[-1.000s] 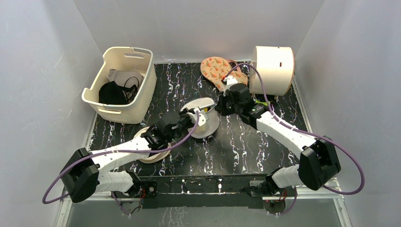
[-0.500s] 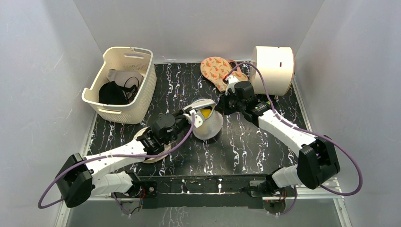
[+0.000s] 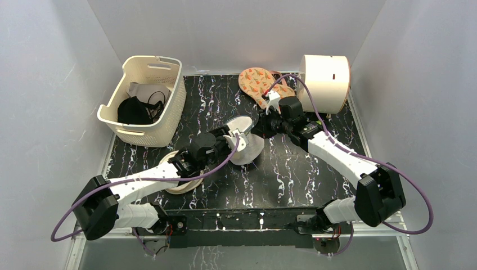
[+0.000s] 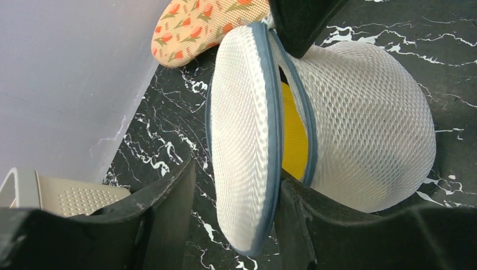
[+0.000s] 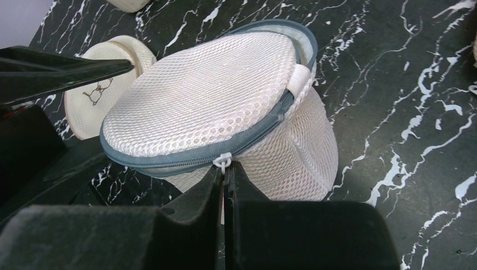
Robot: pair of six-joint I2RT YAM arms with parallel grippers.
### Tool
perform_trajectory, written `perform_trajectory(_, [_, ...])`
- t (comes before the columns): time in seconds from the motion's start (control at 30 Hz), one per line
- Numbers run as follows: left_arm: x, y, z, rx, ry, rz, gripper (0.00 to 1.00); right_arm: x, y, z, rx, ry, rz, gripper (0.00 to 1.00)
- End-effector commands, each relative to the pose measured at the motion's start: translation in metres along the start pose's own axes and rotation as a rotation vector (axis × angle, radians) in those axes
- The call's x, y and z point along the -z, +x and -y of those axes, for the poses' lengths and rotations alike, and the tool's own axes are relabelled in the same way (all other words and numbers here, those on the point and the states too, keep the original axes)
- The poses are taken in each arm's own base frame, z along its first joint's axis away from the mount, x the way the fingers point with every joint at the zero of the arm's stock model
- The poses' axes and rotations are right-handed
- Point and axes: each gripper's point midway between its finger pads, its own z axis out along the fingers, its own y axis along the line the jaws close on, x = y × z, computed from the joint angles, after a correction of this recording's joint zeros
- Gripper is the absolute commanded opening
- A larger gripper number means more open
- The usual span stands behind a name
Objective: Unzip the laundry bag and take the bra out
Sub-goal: Unzip the laundry bag at the center of the board.
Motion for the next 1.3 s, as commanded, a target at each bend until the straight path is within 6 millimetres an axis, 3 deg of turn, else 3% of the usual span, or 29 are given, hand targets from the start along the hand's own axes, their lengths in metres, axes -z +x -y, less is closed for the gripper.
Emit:
perform_trajectory(0.0, [-0.002, -0.013, -0.006, 0.023, -0.001, 0.026, 0.5, 0.009, -0.031, -0.029, 0.096, -0.098, 0.1, 0.0])
perform_trajectory(0.13, [-0.003, -0.014, -0.003, 0.021, 0.015, 0.028, 0.46, 0.009, -0.029, -0.031, 0.111, -0.103, 0.093, 0.0])
perform_trajectory(0.3, [0.0, -0.013, -0.011, 0.0, -0.013, 0.017, 0.13, 0.011, -0.028, -0.02, 0.119, -0.041, 0.09, 0.0])
perform_trajectory(0.4, [0.005, -0.016, -0.02, -0.013, -0.053, 0.031, 0.0, 0.011, -0.027, -0.009, 0.114, 0.024, 0.099, 0.0])
perform_trajectory(0.67, [0.021, -0.024, -0.045, -0.027, -0.168, 0.069, 0.0, 0.009, -0.02, 0.028, 0.058, 0.19, 0.081, 0.01])
perform_trajectory(1.03, [0.027, -0.033, -0.039, -0.05, -0.118, 0.102, 0.0, 0.003, -0.028, 0.06, 0.055, 0.32, 0.048, 0.02])
perform_trajectory(1.27, [0.028, -0.035, -0.042, -0.024, -0.123, 0.103, 0.0, 0.012, -0.04, 0.037, 0.081, 0.228, 0.08, 0.42])
